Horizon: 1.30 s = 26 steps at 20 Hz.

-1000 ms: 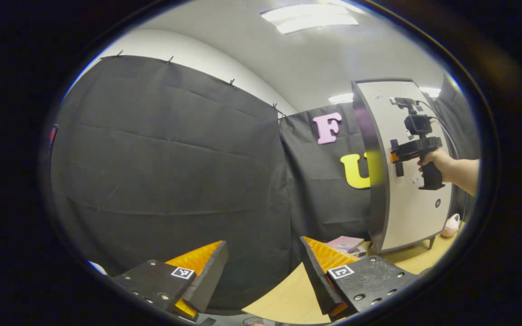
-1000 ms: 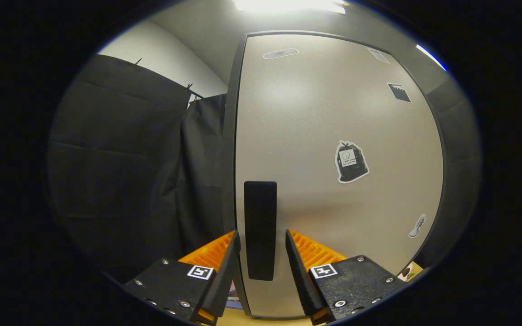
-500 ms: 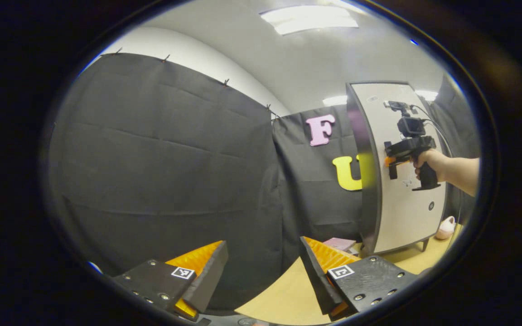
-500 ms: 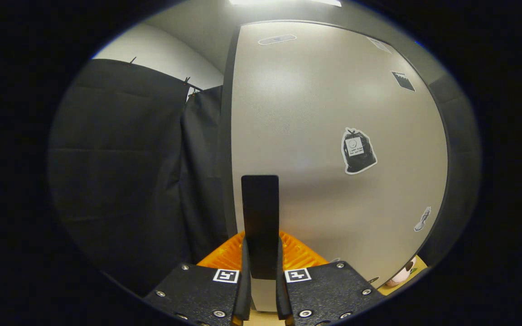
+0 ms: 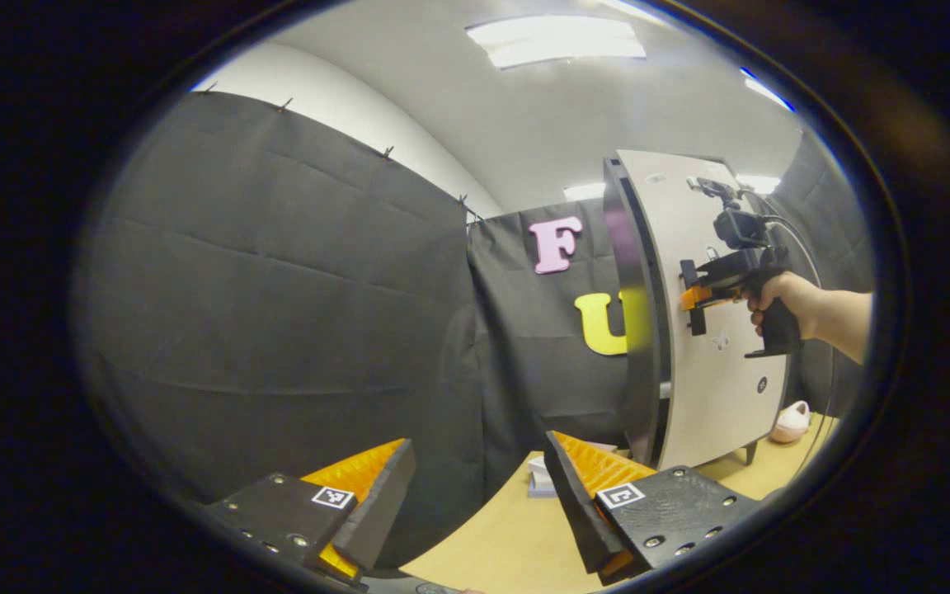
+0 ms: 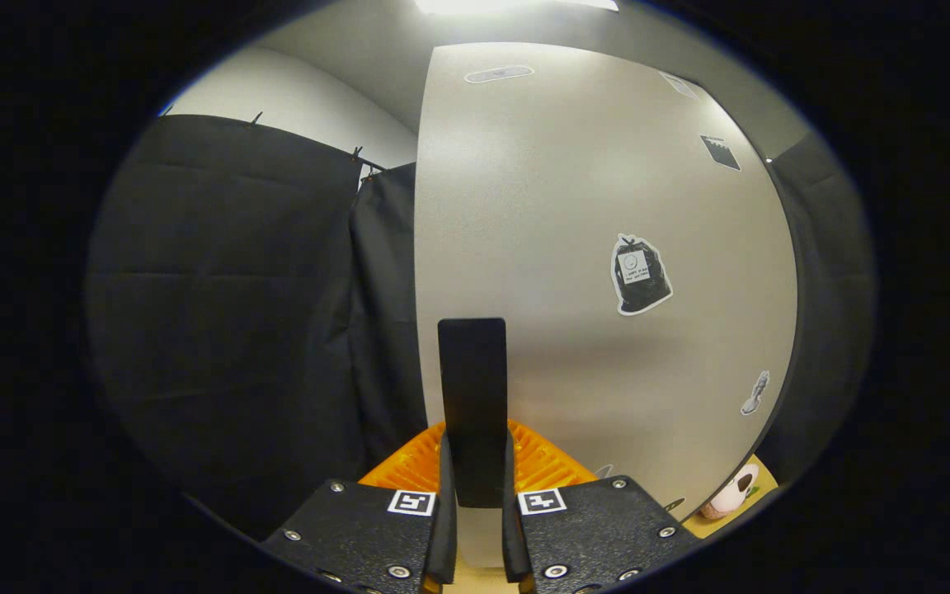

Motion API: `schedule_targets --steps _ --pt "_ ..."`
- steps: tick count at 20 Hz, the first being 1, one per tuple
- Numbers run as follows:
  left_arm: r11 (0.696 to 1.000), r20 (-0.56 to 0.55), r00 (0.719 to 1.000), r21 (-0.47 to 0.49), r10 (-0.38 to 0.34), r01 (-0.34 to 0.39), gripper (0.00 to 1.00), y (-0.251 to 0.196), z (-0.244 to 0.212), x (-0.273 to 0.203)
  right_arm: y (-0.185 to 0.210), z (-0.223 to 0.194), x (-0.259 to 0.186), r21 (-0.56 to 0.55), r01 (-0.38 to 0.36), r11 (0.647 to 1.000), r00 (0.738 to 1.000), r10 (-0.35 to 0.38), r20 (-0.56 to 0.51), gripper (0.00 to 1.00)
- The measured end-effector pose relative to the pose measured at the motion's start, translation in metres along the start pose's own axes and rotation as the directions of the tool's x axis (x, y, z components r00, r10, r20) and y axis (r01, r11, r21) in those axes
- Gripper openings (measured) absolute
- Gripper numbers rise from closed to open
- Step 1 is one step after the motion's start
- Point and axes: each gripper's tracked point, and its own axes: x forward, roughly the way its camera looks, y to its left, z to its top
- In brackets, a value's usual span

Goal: Open the cabinet door with the right hand, grasp the bottle in the cabinet with the left hand and place it on the coaster, then close the cabinet door with the right hand.

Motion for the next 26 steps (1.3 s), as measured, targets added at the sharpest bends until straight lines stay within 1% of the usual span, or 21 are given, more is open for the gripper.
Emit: schedule_targets --steps 1,4,6,9,19,26 --pt "1.0 -0.002 1.0 -0.007 -0.014 0.014 0.9 -0.005 -0.001 0.001 0.0 0.0 -0.003 0.001 -0.002 1.0 1.0 0.002 0.0 0.22" --pt "0.999 0.009 0.999 -0.014 -0.05 0.05 0.92 -0.016 0.005 0.003 0.0 0.001 -0.011 0.004 -0.02 1.0 1.0 0.02 0.003 0.22" --pt "0.998 0.018 0.998 -0.012 -0.055 0.055 0.91 -0.021 0.01 0.004 -0.001 0.001 -0.016 0.007 -0.038 0.999 0.999 0.038 -0.001 0.22" --pt "0.997 0.026 0.997 -0.022 -0.078 0.079 0.92 -0.04 0.016 0.002 -0.003 0.0 -0.022 0.006 -0.068 0.998 0.998 0.068 -0.003 0.22" --pt "0.995 0.031 0.994 -0.009 -0.102 0.103 0.91 -0.097 0.031 -0.025 -0.01 0.001 -0.051 0.013 -0.162 0.987 0.987 0.162 0.005 0.22" --pt "0.992 0.04 0.991 0.018 -0.124 0.123 0.9 -0.131 0.043 -0.045 -0.021 0.0 -0.065 0.036 -0.194 0.98 0.981 0.194 0.025 0.2"
